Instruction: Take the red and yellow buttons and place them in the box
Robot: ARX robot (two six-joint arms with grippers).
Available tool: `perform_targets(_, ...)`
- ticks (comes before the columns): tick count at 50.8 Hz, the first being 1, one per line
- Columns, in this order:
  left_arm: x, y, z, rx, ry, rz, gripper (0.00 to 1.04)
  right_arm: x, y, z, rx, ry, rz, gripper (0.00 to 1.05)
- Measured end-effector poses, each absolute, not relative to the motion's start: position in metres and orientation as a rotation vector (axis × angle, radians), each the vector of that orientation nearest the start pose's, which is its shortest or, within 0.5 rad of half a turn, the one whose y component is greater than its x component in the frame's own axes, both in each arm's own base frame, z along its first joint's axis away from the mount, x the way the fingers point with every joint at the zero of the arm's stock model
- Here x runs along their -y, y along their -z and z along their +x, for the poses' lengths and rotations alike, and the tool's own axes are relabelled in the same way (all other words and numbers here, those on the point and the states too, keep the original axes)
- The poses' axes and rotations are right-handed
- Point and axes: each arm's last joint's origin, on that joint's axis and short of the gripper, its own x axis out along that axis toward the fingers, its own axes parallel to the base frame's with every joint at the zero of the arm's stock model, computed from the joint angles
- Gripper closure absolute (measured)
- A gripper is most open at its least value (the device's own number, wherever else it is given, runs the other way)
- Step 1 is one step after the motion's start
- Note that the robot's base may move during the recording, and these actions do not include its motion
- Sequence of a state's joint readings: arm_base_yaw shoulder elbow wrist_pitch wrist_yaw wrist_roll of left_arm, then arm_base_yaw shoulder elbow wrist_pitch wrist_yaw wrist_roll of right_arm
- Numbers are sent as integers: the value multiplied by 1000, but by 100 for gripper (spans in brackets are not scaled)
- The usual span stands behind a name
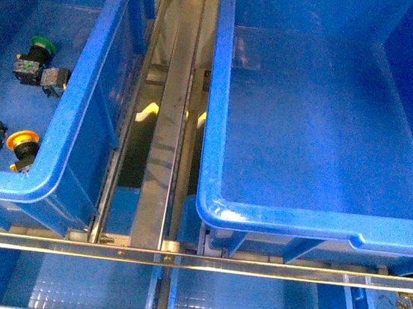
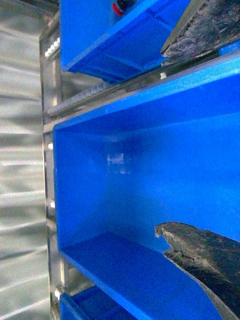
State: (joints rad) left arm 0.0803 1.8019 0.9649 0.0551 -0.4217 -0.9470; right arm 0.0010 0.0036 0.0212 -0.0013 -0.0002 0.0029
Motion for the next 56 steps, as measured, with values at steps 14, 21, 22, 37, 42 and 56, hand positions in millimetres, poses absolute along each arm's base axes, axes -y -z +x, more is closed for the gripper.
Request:
perform_targets(14,-68,-123,377,-502,-847,-782,8,0,-170,97,16,-1,3,6)
perform_targets(21,-72,-110,395,-518,-836,-793,8,0,-170,97,16,-1,3,6)
perform_targets(22,-72,-110,397,-516,-836,-793,8,0,-170,97,16,-1,3,6)
perform_targets(37,-86,-89,409,-549,-846,-809,8,0,-170,97,16,-1,3,6)
perform_targets(42,-88,-86,411,-555,-843,-813,8,0,-170,97,16,-1,3,6)
perform_targets(56,-93,-85,420,-545,-833,-818,8,0,-170,97,16,-1,3,6)
